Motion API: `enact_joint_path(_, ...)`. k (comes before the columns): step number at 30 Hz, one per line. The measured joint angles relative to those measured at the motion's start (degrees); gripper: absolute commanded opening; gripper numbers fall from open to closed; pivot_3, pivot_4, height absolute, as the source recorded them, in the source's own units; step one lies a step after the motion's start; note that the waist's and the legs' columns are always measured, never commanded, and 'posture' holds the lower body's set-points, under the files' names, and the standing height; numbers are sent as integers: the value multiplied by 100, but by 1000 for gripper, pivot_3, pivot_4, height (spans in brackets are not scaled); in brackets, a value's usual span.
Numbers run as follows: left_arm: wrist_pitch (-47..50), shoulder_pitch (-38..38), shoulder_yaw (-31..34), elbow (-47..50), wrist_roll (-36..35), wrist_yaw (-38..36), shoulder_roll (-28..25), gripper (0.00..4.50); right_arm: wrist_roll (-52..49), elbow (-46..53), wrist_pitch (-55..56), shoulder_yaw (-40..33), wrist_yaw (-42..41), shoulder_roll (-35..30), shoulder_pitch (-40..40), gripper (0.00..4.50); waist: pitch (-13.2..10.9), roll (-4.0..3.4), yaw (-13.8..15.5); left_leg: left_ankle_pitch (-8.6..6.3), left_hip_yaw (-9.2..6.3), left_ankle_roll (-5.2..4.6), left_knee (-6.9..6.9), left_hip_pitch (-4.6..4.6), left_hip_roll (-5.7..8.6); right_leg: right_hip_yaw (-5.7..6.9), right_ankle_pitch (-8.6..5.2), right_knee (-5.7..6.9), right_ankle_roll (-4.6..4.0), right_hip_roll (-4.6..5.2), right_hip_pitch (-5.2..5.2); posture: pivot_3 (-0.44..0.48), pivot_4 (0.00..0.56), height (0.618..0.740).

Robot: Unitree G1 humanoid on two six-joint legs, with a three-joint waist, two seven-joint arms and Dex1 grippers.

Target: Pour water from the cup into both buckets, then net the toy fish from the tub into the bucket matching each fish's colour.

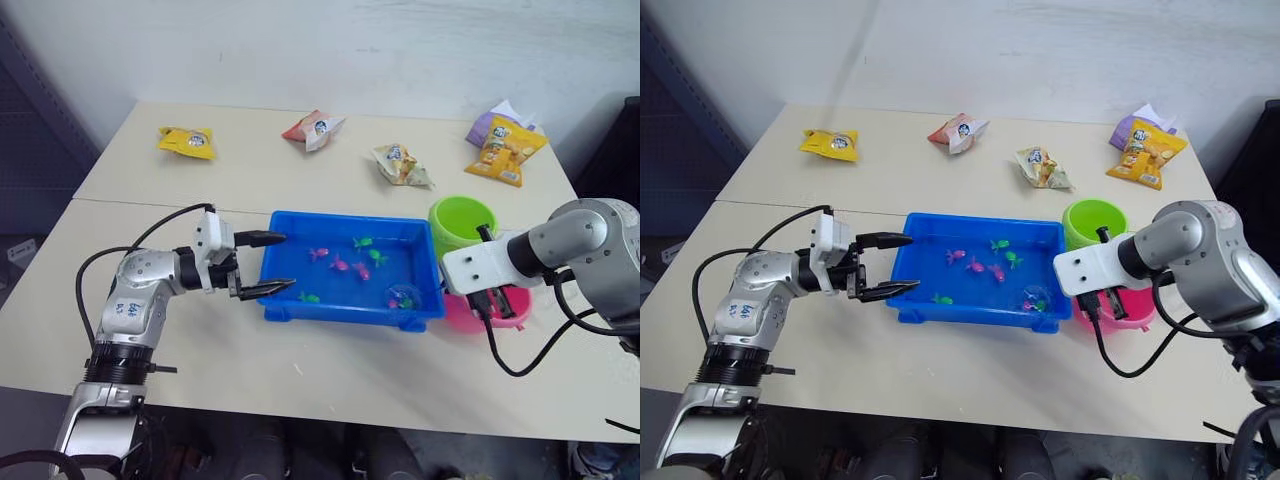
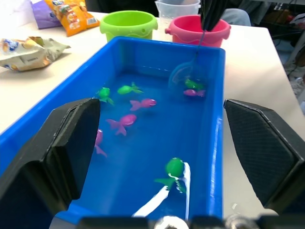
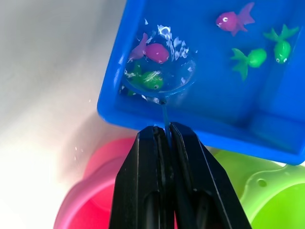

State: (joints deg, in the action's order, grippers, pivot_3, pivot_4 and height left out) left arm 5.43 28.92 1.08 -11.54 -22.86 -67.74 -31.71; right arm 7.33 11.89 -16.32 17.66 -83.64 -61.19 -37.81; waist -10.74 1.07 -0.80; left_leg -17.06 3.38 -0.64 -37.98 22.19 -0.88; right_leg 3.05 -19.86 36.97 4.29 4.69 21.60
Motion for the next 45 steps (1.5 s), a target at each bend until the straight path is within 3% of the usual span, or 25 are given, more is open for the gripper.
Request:
enact_joint_path(9,-48,-7,2,-39,22,2,-4,4459,-530,-2,-1116,-459,550,457,125,0,0,0,-49,0,-1,1,-3,0,0,0,0,6,0,0,0,0,150,738)
enact_joint_path(26,-176,-19,10,-138,64,-47,-21,4459,-2056,-72,-2715,-1521,1037,518,413,0,0,0,-59,-1,-2,-1,-1,1,-1,0,0,4,0,1,0,0,150,738)
enact_joint_path(32,-150,2,18,-149,25,-66,2,4459,-2731,355,-2733,-2635,1300,557,1320,0,0,0,-37,-1,-2,-2,1,4,0,1,0,3,1,0,-1,0,150,738)
enact_joint_path(36,-1,127,11,-64,-135,-141,78,4459,-2988,999,-2773,-3880,1662,695,2533,0,0,0,76,-1,-4,-2,4,7,0,4,1,3,2,-2,-2,0,150,738)
enact_joint_path(39,82,295,-28,-76,-180,-276,177,4459,-3279,1643,-2782,-5040,1941,1097,3393,0,0,0,115,-1,-4,-2,4,7,1,4,4,5,7,-5,-7,0,150,738)
enact_joint_path(45,96,480,-142,-197,-182,-452,333,4459,-3307,2162,-2151,-6378,2254,1840,4872,0,1,-1,113,-1,2,-4,5,3,1,-4,7,-2,13,-13,-9,0,150,738)
